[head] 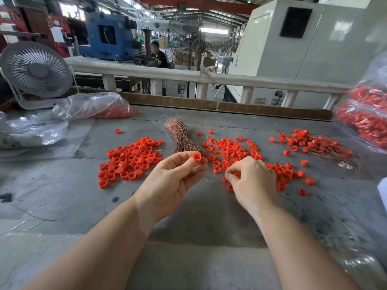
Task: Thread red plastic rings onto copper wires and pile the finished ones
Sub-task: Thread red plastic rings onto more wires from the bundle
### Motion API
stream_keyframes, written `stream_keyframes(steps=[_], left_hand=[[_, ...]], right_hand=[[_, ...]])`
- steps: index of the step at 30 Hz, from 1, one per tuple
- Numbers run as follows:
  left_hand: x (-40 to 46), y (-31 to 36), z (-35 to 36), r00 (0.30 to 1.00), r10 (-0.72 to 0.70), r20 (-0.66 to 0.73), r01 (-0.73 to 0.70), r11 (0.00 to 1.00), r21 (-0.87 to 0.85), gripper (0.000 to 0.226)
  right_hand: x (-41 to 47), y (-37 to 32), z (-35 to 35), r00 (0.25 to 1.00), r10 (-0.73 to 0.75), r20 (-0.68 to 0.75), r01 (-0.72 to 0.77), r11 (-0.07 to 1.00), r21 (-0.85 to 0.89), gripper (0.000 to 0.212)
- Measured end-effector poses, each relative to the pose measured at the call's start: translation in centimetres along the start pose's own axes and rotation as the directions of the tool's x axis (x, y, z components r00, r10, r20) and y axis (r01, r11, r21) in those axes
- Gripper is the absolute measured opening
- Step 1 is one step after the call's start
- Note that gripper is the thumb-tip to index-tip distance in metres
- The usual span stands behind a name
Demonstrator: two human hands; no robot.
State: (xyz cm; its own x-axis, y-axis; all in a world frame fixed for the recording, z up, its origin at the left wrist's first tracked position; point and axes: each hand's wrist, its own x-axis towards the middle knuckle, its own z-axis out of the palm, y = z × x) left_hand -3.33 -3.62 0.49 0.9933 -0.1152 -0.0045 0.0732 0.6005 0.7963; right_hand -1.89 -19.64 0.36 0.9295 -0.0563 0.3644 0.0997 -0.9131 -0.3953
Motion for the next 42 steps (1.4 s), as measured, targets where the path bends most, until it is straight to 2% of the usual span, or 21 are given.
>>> stream_keyframes(steps=[18,21,22,24,26,29,34,38,42], left_hand=[[0.0,-0.1,0.0,1.000,0.000,0.010,0.000,1.000,0.025,0.019],[0.0,-0.1,-0.1,1.000,0.010,0.007,-0.010,1.000,0.030,0.019],[0.0,-0.1,-0.1,1.000,0.014,0.002,-0.014,0.999,0.034,0.019],[0.0,-0.1,-0.1,1.000,0.022,-0.007,-0.021,0.999,0.050,0.016],[0.0,-0.2,0.0,1.000,0.026,-0.005,-0.026,0.997,0.071,0.012],[0.0,-0.2,0.0,1.000,0.030,0.002,-0.031,0.994,0.102,0.011],[-0.2,-0.3,0.1,0.998,0.055,0.017,-0.057,0.980,0.189,0.014],[-0.3,-0.4,0.2,0.996,0.075,0.045,-0.085,0.961,0.264,0.016],[-0.3,-0.5,0.2,0.994,0.098,0.054,-0.111,0.941,0.319,0.017]], right_hand=[[0.1,0.4,0.5,0.999,-0.051,0.009,0.052,0.996,-0.075,0.008],[0.2,0.4,0.5,0.996,-0.079,-0.029,0.076,0.994,-0.082,0.009],[0.2,0.4,0.5,0.992,-0.104,-0.071,0.102,0.994,-0.034,0.009],[0.1,0.1,0.2,0.980,-0.134,-0.144,0.161,0.967,0.198,0.010],[0.0,-0.5,-0.3,0.984,-0.129,-0.124,0.172,0.871,0.460,0.013],[-0.2,-1.2,-0.6,0.989,-0.140,-0.045,0.136,0.757,0.639,0.012],[-0.4,-1.5,-0.7,0.986,-0.160,-0.051,0.145,0.659,0.738,0.015],[-0.6,-1.8,-0.7,0.974,-0.206,-0.090,0.205,0.652,0.730,0.018],[-0.8,-1.9,-0.6,0.956,-0.250,-0.156,0.289,0.689,0.665,0.013]])
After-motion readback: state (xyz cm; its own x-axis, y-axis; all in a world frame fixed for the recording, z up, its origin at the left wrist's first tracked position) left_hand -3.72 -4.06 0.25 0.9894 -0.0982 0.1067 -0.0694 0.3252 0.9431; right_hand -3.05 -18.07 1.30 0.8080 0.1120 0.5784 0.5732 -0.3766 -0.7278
